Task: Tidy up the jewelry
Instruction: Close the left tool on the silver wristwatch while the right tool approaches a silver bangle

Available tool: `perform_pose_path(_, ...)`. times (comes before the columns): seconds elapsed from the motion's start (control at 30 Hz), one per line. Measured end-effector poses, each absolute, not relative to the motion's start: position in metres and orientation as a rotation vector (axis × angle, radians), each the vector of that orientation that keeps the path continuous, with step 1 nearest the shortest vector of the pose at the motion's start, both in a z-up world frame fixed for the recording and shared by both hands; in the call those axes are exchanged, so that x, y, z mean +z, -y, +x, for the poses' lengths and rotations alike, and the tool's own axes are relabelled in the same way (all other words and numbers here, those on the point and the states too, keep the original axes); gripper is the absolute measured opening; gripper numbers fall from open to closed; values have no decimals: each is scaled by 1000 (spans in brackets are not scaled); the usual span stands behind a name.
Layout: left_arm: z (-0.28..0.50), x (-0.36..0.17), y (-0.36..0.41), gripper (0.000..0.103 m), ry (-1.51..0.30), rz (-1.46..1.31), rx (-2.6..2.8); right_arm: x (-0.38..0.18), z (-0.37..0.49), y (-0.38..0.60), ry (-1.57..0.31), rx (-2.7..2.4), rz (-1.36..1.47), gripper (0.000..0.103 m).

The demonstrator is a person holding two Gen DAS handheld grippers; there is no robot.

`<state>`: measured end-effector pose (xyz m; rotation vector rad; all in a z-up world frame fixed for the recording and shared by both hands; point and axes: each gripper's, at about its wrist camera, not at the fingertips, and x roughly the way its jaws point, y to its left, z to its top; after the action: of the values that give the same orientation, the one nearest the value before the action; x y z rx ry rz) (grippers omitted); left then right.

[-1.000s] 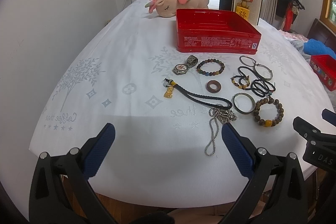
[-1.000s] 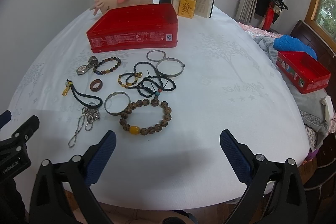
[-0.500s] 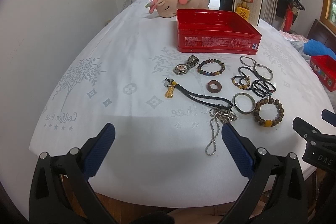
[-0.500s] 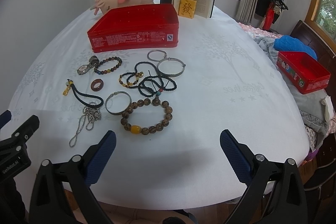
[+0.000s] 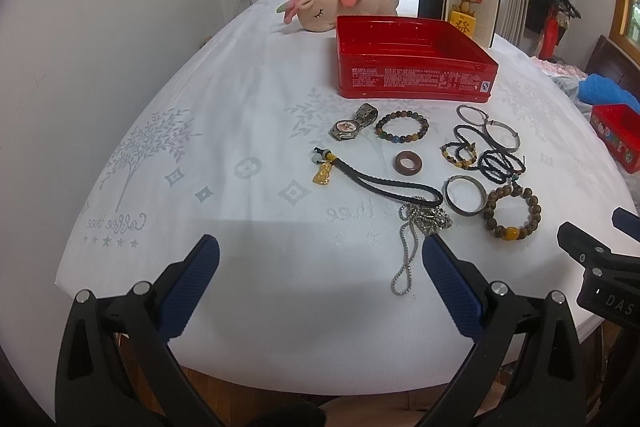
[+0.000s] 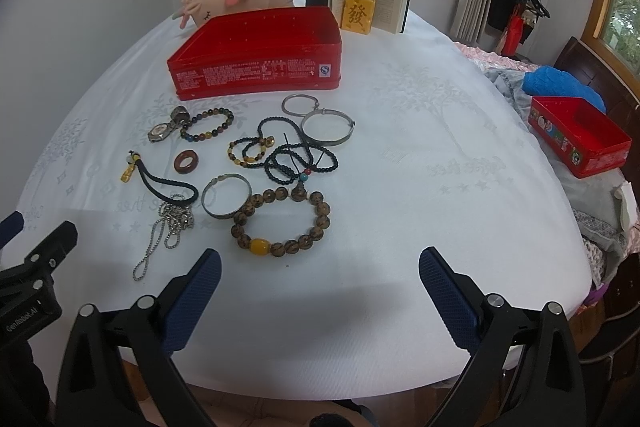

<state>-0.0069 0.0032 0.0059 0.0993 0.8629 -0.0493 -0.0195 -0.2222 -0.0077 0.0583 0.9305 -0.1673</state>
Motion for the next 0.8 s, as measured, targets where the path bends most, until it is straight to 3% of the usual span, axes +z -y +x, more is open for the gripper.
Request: perform_pose_path(0.8, 54, -11, -42, 100, -912, -10, -84, -18, 14, 266, -938, -17, 157, 99)
